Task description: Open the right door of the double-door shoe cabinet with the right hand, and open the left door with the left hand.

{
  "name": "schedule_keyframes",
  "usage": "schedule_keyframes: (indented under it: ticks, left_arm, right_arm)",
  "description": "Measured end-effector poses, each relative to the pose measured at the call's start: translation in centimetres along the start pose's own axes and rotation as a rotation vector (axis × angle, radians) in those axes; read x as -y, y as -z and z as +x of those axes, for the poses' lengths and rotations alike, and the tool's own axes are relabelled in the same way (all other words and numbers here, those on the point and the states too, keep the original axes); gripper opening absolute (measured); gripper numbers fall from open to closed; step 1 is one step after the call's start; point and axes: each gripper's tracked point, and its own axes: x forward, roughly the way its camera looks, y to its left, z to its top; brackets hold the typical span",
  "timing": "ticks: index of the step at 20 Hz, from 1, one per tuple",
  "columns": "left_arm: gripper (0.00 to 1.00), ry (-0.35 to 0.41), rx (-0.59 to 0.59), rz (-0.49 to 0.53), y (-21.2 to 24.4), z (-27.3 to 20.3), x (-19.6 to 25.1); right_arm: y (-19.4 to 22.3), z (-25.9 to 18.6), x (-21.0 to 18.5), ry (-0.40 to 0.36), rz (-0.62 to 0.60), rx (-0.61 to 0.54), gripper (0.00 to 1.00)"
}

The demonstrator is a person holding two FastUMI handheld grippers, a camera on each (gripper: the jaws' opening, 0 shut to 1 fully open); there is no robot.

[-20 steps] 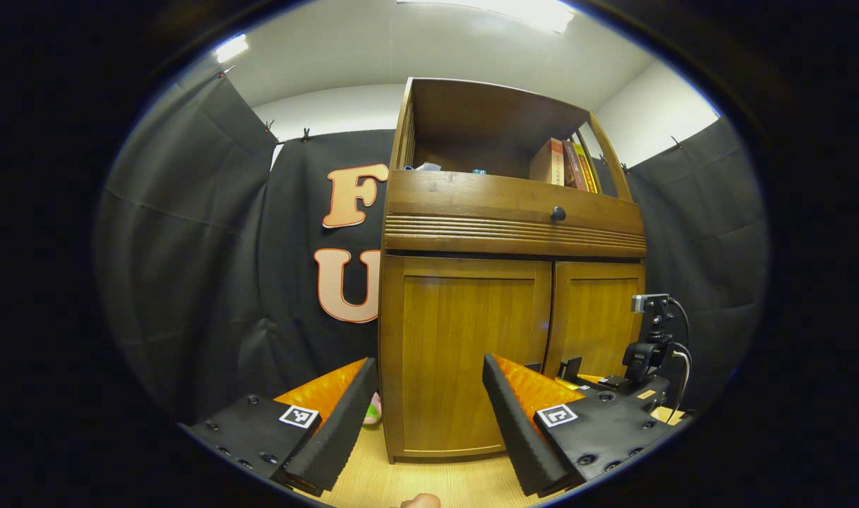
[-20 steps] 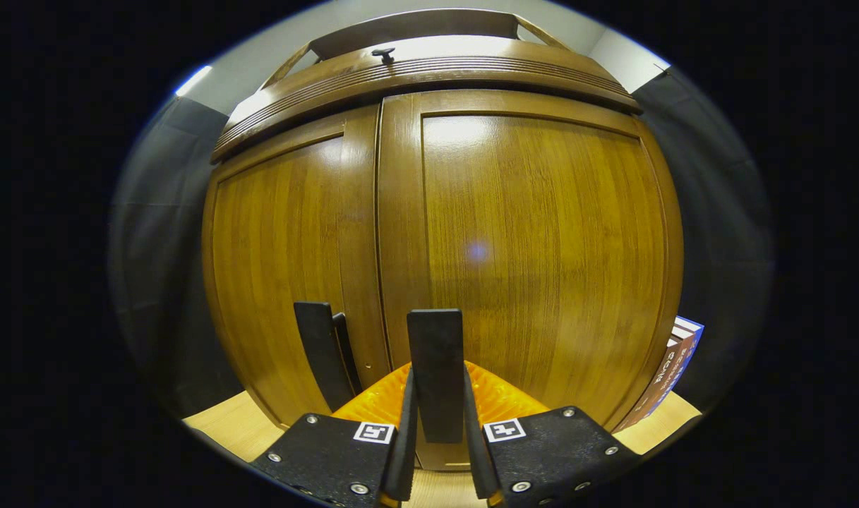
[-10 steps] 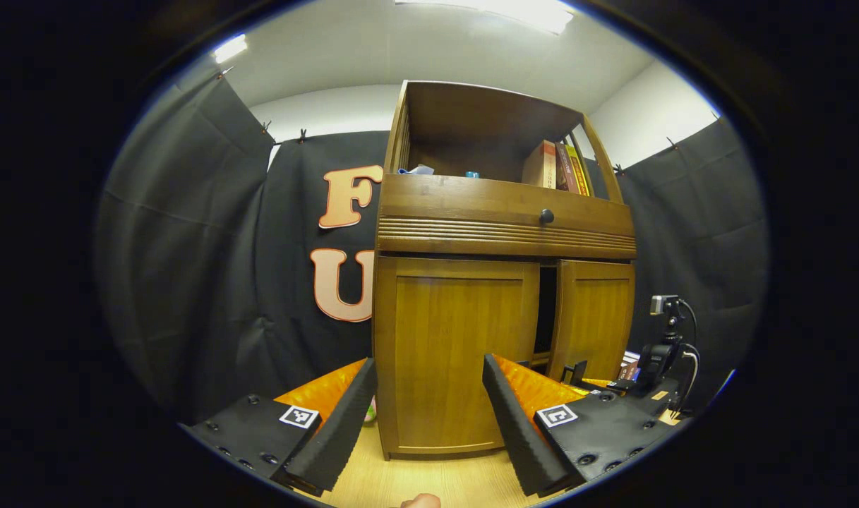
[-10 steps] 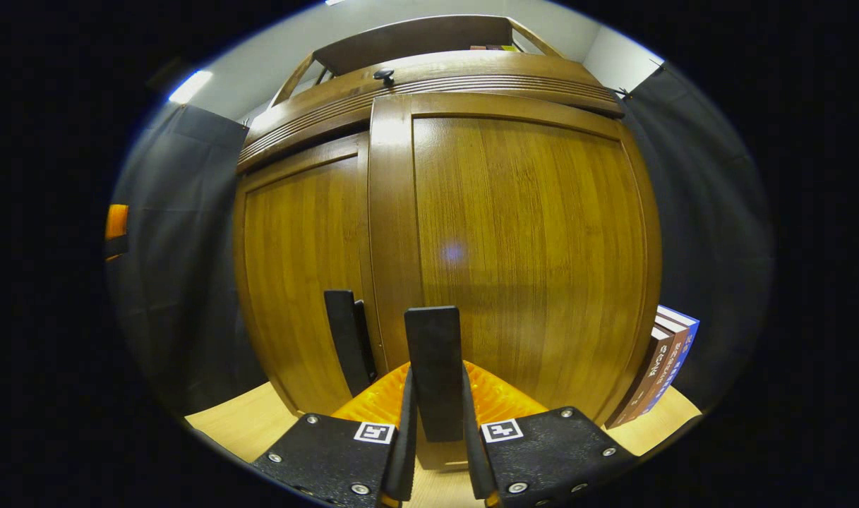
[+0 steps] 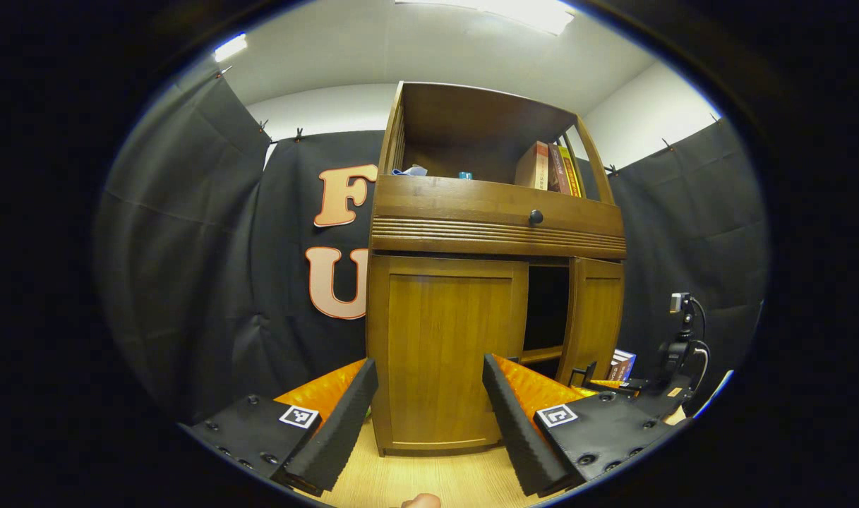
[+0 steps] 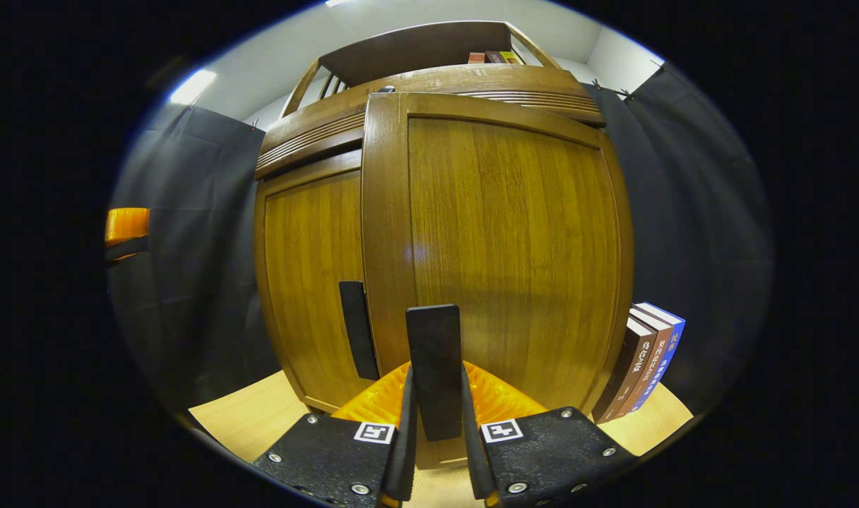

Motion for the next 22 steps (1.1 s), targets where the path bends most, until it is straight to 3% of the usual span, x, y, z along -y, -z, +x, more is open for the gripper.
schedule_keyframes:
  ticks: [13, 15, 19, 20, 21, 22]
  left_arm:
    - [0.94, 0.006, 0.005, -0.003, -0.3, -0.9, 0.6]
    - [0.99, 0.010, 0.006, -0.002, -0.4, -1.1, 0.9]
    - [0.95, 0.019, 0.011, 0.001, -0.5, -1.4, 1.4]
    - [0.95, 0.022, 0.012, 0.001, -0.5, -1.5, 1.6]
    - [0.95, 0.026, 0.012, 0.000, -0.5, -1.6, 1.7]
    - [0.97, 0.029, 0.011, -0.002, -0.5, -1.6, 1.9]
  right_arm:
    - [-0.6, -5.1, 2.6, 0.011, -0.021, 0.003, 0.30]
    - [-0.6, -5.7, 3.1, 0.015, -0.024, 0.005, 0.30]
    - [-0.5, -7.4, 4.2, 0.031, -0.036, 0.007, 0.30]
    - [-0.5, -7.7, 4.4, 0.036, -0.040, 0.008, 0.39]
    - [-0.6, -7.9, 4.5, 0.043, -0.044, 0.009, 0.39]
    - [-0.8, -8.3, 4.8, 0.050, -0.046, 0.010, 0.30]
